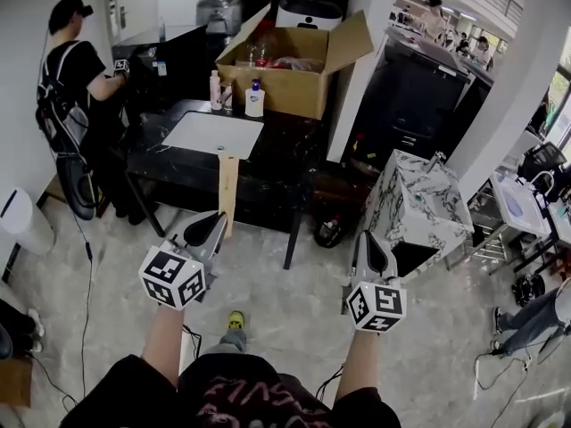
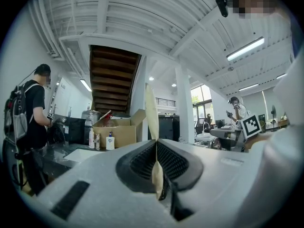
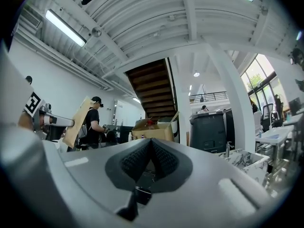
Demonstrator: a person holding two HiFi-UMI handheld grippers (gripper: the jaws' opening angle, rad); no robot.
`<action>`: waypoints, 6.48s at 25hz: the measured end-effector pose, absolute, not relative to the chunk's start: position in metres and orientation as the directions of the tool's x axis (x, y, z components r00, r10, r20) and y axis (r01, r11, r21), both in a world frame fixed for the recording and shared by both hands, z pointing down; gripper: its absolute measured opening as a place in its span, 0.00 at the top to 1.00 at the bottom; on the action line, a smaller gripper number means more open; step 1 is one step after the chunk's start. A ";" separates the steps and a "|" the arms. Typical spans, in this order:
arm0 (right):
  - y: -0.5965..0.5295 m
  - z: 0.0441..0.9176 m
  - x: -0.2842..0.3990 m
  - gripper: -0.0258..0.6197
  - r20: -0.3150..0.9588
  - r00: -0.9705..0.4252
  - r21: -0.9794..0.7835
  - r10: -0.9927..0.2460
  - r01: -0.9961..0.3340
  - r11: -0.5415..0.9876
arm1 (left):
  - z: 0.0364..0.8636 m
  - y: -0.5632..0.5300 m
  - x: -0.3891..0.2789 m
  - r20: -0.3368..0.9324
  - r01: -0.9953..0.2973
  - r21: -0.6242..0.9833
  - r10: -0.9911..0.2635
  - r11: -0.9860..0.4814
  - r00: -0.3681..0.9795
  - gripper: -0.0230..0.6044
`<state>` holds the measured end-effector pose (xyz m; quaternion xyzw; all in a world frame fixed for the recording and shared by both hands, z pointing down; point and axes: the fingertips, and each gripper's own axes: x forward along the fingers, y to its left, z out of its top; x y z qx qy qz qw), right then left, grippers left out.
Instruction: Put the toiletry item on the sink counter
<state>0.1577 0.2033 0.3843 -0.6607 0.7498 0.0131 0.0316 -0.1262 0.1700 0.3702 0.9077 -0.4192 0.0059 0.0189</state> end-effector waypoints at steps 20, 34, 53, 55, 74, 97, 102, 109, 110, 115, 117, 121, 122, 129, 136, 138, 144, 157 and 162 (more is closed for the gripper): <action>0.048 0.392 0.132 0.94 -0.006 -0.078 -0.003 -0.997 -0.997 0.078 | 0.391 0.001 -0.149 0.060 -0.736 0.091 -0.734 -0.671 0.676 0.95; -0.031 0.389 0.112 0.94 0.002 -0.001 -0.007 -1.000 -1.000 0.001 | 0.394 -0.095 -0.169 0.067 -0.694 0.109 -0.692 -0.711 0.719 0.95; -0.067 0.400 0.113 0.94 0.020 0.043 0.000 -0.999 -0.999 -0.043 | 0.409 -0.145 -0.164 0.077 -0.661 0.144 -0.657 -0.737 0.749 0.95; -0.074 0.400 0.117 0.94 0.014 0.044 -0.002 -0.999 -0.999 -0.044 | 0.408 -0.151 -0.159 0.074 -0.658 0.138 -0.655 -0.740 0.752 0.95; -0.196 0.411 0.167 0.94 0.016 -0.012 -0.029 -1.000 -1.000 0.011 | 0.422 -0.253 -0.116 0.109 -0.705 0.134 -0.697 -0.696 0.709 0.95; -0.363 0.423 0.250 0.94 0.032 -0.150 -0.069 -0.988 -0.987 0.148 | 0.420 -0.381 -0.029 0.152 -0.786 0.111 -0.771 -0.608 0.618 0.95; -0.382 0.423 0.259 0.94 0.027 -0.177 -0.085 -0.984 -0.981 0.174 | 0.420 -0.391 -0.018 0.161 -0.799 0.105 -0.783 -0.591 0.601 0.95; -0.394 0.425 0.261 0.94 0.028 -0.200 -0.099 -0.979 -0.976 0.196 | 0.419 -0.394 -0.006 0.170 -0.800 0.103 -0.782 -0.591 0.599 0.95; -0.394 0.425 0.260 0.94 0.031 -0.204 -0.100 -0.979 -0.975 0.200 | 0.418 -0.394 -0.005 0.171 -0.800 0.104 -0.782 -0.590 0.599 0.95; -0.392 0.422 0.255 0.94 0.033 -0.210 -0.094 -0.977 -0.974 0.206 | 0.414 -0.395 -0.001 0.166 -0.792 0.108 -0.774 -0.601 0.610 0.95; -0.391 0.421 0.255 0.94 0.032 -0.203 -0.090 -0.979 -0.976 0.200 | 0.415 -0.396 0.000 0.162 -0.786 0.114 -0.769 -0.608 0.618 0.95; -0.388 0.419 0.255 0.94 0.030 -0.181 -0.083 -0.983 -0.981 0.178 | 0.416 -0.401 0.001 0.153 -0.769 0.127 -0.754 -0.626 0.639 0.95; -0.388 0.419 0.255 0.94 0.030 -0.174 -0.082 -0.984 -0.982 0.171 | 0.416 -0.402 0.001 0.151 -0.765 0.130 -0.750 -0.631 0.644 0.95; -0.390 0.421 0.243 0.94 0.039 -0.159 -0.076 -0.986 -0.985 0.156 | 0.420 -0.408 -0.005 0.153 -0.745 0.146 -0.729 -0.651 0.667 0.95; -0.399 0.422 0.229 0.94 0.044 -0.160 -0.070 -0.986 -0.985 0.157 | 0.425 -0.414 -0.012 0.161 -0.731 0.158 -0.713 -0.664 0.683 0.95; -0.400 0.423 0.225 0.94 0.046 -0.162 -0.069 -0.986 -0.985 0.158 | 0.429 -0.413 -0.011 0.169 -0.725 0.165 -0.705 -0.669 0.689 0.95; -0.400 0.425 0.217 0.94 0.054 -0.170 -0.068 -0.984 -0.984 0.166 | 0.443 -0.411 -0.005 0.198 -0.708 0.177 -0.680 -0.684 0.706 0.95; -0.399 0.424 0.214 0.94 0.057 -0.171 -0.063 -0.984 -0.984 0.167 | 0.481 -0.417 0.006 0.273 -0.705 0.225 -0.652 -0.672 0.708 0.95; -0.401 0.423 0.214 0.94 0.055 -0.173 -0.060 -0.983 -0.984 0.170 | 0.503 -0.419 0.008 0.323 -0.716 0.232 -0.642 -0.658 0.695 0.95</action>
